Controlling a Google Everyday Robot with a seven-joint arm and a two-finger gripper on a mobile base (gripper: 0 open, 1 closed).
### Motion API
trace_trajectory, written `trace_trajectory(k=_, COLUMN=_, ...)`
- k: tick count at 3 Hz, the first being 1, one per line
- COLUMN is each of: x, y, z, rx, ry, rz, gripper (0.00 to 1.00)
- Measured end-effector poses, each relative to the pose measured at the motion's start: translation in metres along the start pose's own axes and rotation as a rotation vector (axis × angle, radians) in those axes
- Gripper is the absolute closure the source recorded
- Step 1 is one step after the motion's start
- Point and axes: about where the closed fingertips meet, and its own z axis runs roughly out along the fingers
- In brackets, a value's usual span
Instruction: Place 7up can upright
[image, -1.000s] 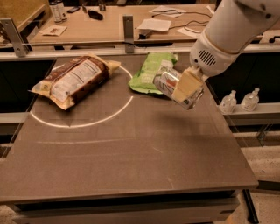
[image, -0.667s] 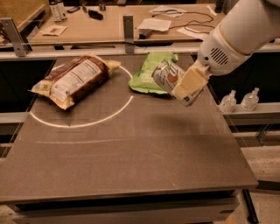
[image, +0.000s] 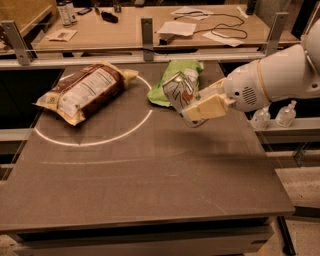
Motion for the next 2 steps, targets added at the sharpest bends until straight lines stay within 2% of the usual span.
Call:
trace_trajectory(k=1, x=-0.008, y=0.015, z=-0.007, rx=-0.142, ry=-0.246, rz=-0.021, gripper=1.0)
trace_trajectory(k=2, x=-0.04, y=0.046, z=-0.02, rx=-0.294, ry=-0.466, rz=-0.09, gripper=1.0)
